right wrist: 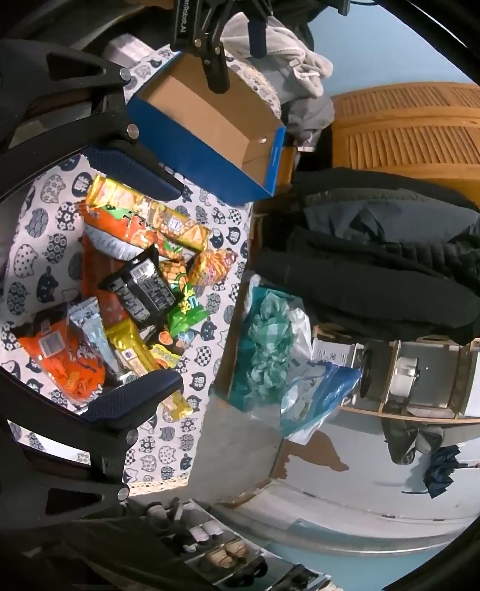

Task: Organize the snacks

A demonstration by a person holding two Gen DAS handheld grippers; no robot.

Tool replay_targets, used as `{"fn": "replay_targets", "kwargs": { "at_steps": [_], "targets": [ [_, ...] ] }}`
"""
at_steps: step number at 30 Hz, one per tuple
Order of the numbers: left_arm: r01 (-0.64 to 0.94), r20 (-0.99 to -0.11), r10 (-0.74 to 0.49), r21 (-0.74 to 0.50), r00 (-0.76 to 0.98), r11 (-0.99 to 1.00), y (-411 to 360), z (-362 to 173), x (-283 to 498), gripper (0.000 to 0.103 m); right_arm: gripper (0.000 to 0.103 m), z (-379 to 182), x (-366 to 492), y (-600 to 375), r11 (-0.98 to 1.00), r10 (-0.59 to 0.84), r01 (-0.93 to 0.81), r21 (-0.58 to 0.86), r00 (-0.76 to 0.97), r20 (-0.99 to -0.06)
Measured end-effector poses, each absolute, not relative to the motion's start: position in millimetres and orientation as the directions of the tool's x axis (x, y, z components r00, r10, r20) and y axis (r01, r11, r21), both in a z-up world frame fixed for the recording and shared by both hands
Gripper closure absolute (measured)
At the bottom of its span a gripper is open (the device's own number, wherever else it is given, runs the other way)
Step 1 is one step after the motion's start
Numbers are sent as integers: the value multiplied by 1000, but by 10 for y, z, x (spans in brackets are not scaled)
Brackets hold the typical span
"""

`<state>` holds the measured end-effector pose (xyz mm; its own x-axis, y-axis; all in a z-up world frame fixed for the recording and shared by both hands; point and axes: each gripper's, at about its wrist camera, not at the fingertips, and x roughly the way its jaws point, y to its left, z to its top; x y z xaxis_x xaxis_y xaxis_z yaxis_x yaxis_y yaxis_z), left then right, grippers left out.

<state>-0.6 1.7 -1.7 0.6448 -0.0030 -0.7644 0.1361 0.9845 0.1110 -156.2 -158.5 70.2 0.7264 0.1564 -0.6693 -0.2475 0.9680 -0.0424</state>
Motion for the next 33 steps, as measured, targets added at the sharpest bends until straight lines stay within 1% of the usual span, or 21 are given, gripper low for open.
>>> {"fn": "replay_targets", "kwargs": {
  "at_steps": [33],
  "targets": [
    [164, -784, -25, 98, 621, 982, -36, -76, -32, 4, 12, 686, -1550, -1583, 968, 155, -247, -39, 714, -683]
  ]
}}
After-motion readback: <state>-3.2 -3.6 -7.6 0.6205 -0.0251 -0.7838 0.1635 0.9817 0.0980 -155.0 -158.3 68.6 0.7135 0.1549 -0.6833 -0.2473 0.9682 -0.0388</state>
